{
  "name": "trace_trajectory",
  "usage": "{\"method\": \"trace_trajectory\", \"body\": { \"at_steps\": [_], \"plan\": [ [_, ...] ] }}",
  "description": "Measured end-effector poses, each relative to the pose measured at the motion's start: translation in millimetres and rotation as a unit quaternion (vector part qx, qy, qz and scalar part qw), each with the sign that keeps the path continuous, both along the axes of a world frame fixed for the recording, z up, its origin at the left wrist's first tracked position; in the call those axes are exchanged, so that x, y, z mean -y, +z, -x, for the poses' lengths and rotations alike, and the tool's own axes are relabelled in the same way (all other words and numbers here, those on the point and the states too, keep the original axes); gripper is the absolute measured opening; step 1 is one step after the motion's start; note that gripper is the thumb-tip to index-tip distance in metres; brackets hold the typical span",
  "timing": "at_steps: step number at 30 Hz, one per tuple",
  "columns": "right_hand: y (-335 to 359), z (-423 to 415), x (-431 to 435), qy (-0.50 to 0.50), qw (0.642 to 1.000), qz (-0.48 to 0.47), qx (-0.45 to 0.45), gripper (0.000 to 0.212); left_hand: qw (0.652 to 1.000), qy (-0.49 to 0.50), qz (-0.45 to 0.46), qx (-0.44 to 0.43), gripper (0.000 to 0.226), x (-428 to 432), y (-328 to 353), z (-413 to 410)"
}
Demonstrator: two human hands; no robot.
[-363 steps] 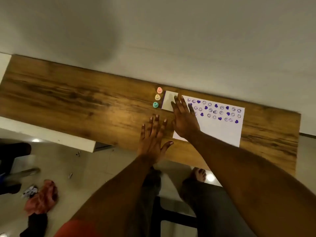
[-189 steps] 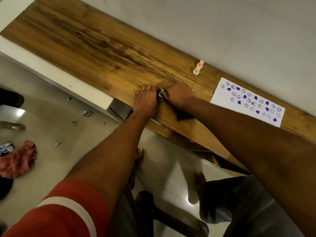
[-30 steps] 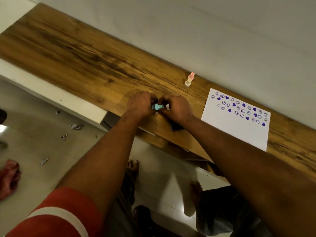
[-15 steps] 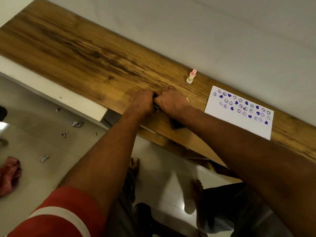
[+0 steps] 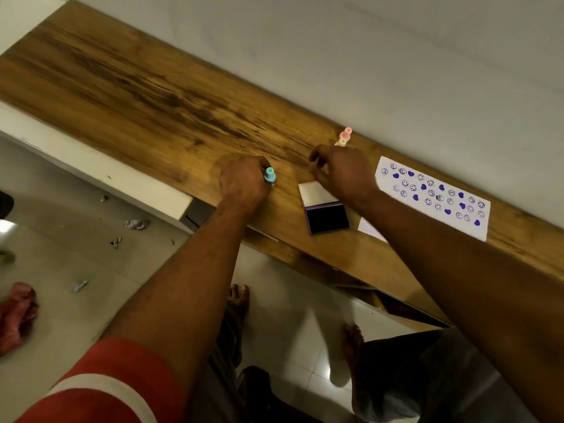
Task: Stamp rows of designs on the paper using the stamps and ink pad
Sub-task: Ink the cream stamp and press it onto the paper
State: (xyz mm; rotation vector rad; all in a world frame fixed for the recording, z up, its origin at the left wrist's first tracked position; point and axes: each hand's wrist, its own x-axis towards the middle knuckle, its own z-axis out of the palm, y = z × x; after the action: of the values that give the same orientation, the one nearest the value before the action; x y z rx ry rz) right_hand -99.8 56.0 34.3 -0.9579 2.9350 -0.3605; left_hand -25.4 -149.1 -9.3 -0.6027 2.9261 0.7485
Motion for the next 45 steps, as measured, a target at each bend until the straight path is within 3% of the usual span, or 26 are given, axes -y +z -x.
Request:
{"method": "trace_trajectory", "body": {
  "at_steps": [5, 9, 13, 21, 27, 34, 45],
  "plan": [
    [0, 39, -34, -0.149, 0.988, -0.033, -0.028, 0.027, 1.000, 0.017, -0.010, 0.003, 0.048, -3, 0, 2],
    [-8, 57, -37, -0.162, 0.982, -0.093, -0.036, 0.033, 1.000, 0.014, -0.001, 0.009, 0.073, -1, 4, 6],
    [-17, 66, -32, -0.169, 0.980, -0.105, -0.024, 0.031, 1.000, 0.012, 0.006, -0.011, 0.080, 3, 12, 7],
    [-28, 61, -5, -0.105, 0.989, -0.104, -0.006, 0.022, 0.998, -0.006, 0.013, -0.055, 0.069, 7, 19, 8],
    [-22, 33, 44, 0.033, 0.986, -0.161, -0.024, 0.018, 0.998, -0.018, 0.013, -0.060, 0.057, 6, 21, 8],
    [-9, -9, 61, 0.089, 0.962, -0.255, -0.025, 0.017, 0.999, -0.025, 0.020, -0.043, 0.045, 5, 27, 5],
    [-5, -77, 44, 0.115, 0.955, -0.274, -0.011, 0.014, 0.994, -0.006, -0.111, 0.008, 0.026, -31, -6, -79]
  ]
}}
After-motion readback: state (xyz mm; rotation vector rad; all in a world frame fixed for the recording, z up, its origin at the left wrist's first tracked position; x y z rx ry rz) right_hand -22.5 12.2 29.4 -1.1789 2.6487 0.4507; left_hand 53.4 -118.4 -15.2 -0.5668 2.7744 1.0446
